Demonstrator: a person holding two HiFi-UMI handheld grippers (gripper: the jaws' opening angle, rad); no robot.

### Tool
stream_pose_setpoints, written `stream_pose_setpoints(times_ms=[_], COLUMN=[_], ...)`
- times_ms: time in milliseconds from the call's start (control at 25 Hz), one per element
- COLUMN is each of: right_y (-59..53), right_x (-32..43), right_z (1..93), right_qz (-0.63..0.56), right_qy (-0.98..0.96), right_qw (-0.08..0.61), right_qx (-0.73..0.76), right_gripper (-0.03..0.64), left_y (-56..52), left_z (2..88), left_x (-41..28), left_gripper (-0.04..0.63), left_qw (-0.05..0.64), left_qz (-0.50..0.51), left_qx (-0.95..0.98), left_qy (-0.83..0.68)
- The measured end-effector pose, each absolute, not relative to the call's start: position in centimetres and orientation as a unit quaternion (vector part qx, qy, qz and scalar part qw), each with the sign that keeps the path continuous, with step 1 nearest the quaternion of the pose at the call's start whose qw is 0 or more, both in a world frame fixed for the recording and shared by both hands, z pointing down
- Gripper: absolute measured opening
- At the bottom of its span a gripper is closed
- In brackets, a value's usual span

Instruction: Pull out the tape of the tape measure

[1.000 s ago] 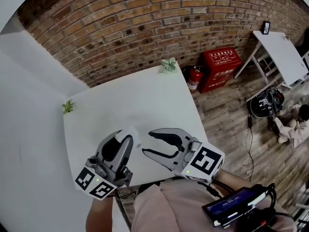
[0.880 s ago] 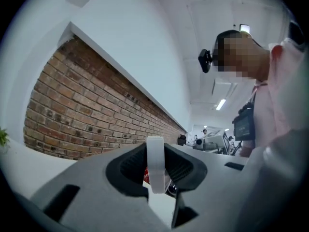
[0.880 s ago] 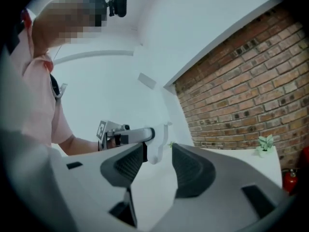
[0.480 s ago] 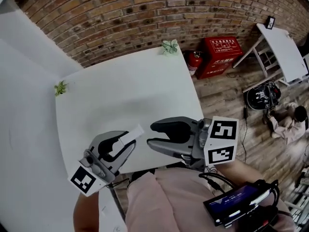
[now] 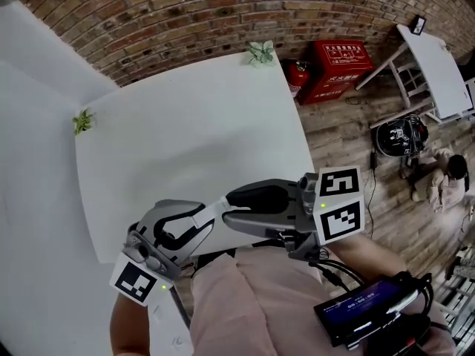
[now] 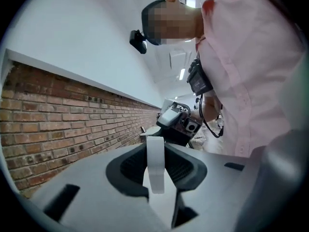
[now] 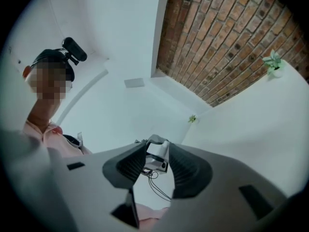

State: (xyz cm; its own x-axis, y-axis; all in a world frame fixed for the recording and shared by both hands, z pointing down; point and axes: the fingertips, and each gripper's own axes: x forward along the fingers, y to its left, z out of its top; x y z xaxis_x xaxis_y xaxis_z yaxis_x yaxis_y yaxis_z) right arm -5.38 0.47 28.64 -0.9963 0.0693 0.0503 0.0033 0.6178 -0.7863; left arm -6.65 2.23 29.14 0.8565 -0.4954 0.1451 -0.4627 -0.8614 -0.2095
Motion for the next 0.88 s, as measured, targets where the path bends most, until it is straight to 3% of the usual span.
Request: stream_pose_setpoints(times_ms=[880], right_y=[0.6], right_x=[-5.6], right_z=[30.4], right_qz=[0.491], right_qy=[-0.869], right_qw=[0.05], right_qx=[-0.018], right_gripper=[0.037], left_y=[2.7], left_z=[29.6], left_x=[-6.4], left_gripper=[0.1], left_qw=[0.126], left_qz=[-0.125], left_qx=[-0.959], left_qy=[0.222])
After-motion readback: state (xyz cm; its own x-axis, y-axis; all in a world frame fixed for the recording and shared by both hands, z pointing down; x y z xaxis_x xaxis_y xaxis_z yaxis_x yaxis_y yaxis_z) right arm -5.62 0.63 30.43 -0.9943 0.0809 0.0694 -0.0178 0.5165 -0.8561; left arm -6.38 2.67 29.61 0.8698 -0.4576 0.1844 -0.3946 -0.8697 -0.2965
